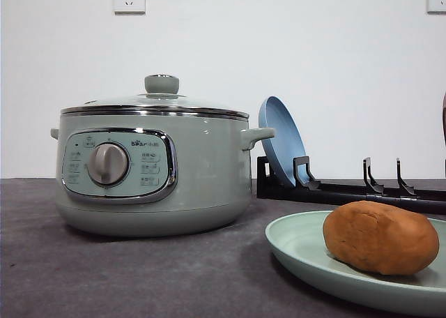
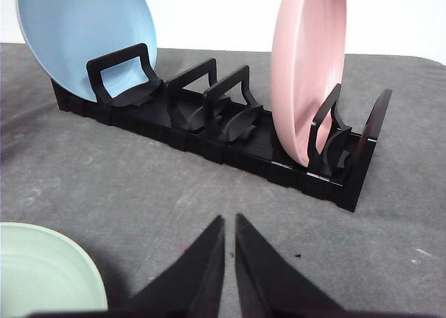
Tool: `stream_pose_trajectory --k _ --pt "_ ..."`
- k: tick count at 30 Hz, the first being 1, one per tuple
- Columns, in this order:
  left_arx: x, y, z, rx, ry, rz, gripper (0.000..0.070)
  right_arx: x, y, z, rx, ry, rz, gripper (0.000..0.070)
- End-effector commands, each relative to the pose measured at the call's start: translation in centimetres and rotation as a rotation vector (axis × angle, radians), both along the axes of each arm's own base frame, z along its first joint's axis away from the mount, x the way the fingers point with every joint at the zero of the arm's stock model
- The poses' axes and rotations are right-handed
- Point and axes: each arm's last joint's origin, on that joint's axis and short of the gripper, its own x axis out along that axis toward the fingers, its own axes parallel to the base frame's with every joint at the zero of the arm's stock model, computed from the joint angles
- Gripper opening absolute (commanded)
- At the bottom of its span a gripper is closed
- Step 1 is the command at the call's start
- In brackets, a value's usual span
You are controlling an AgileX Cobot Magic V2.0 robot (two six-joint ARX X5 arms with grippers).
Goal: Transfer potato from steamer to green plate
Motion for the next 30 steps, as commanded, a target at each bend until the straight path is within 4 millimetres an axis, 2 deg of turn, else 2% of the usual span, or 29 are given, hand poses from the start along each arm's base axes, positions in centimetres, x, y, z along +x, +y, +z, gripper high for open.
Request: stream_pose_trajectory --k 1,30 --pt "0.08 0.01 -0.74 0.005 0.025 0.002 0.0 0.03 -0.02 -0.07 -0.009 -0.007 -0.003 0.0015" --pt "0.08 0.01 -0.74 0.005 0.025 0.002 0.0 0.03 -0.02 -0.07 -0.009 -0.007 -0.003 0.0015"
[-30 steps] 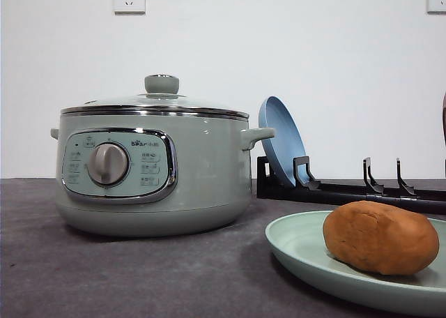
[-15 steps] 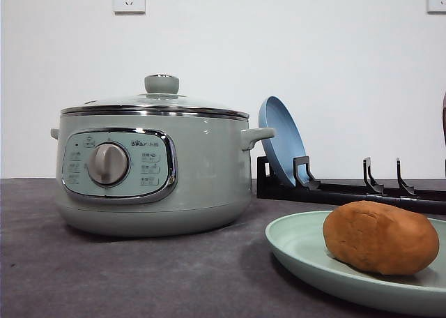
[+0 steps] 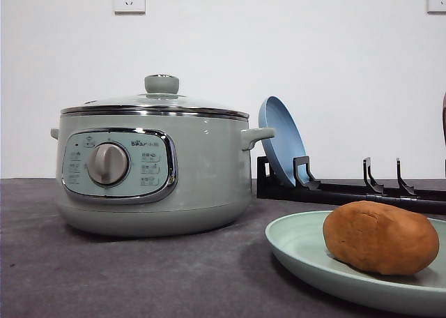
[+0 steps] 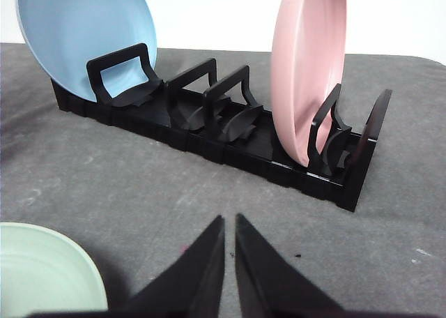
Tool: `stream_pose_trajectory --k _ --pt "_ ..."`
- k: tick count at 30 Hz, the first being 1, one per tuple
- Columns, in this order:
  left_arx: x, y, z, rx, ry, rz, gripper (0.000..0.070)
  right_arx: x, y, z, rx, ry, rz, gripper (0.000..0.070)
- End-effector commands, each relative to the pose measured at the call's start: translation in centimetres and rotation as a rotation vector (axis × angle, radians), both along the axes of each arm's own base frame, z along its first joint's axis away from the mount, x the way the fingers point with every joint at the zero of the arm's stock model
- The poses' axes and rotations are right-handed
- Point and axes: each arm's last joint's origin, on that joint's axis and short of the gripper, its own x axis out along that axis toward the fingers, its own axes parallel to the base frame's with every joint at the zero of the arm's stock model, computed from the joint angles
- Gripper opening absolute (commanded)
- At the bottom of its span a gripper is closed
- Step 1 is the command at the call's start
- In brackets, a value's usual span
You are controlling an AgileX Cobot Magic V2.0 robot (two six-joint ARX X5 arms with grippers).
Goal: Transfer potato from steamer to green plate
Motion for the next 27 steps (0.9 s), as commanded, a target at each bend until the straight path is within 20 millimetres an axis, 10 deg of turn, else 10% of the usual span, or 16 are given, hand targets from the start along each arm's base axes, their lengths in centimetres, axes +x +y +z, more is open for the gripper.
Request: stream_pose_trajectory --k 1,27 --pt "0.08 0.01 -0.74 0.005 0.025 0.002 0.0 0.03 -0.02 -0.07 -0.009 -0.007 -0.003 0.0015" --pt "0.08 0.01 -0.74 0.005 0.025 0.002 0.0 0.03 -0.02 -0.07 -0.009 -0.007 -0.003 0.0015"
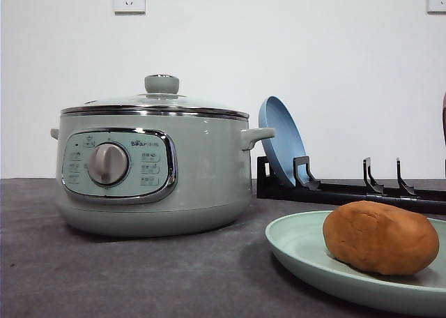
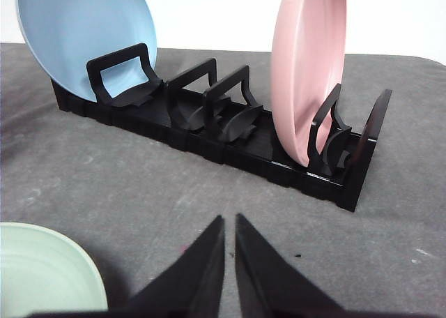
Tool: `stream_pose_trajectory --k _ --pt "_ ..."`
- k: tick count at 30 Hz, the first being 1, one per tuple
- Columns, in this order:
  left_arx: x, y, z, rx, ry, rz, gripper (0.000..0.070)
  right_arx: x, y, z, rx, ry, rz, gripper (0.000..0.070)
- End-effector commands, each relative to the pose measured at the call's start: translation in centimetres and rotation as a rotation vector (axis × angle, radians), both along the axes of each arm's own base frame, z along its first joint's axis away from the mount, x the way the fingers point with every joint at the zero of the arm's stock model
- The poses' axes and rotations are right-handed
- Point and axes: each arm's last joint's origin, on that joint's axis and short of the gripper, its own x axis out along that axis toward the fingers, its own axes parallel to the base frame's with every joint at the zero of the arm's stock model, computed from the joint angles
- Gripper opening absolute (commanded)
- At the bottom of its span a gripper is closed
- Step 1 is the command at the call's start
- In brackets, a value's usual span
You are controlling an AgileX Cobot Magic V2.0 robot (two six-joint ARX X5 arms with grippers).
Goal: Transfer potato from steamer to green plate
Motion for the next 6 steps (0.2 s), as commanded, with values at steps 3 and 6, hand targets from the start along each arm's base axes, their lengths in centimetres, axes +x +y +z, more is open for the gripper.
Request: stream_pose_trajectory --k 3,6 --pt "0.08 0.01 -0.74 0.005 0.026 0.002 0.0 0.03 -0.02 -0.07 -0.009 -0.007 -0.003 0.0015" --pt "0.08 0.01 -0.74 0.005 0.025 0.002 0.0 0.03 -0.02 -0.07 -0.009 -0.007 -0.003 0.0015"
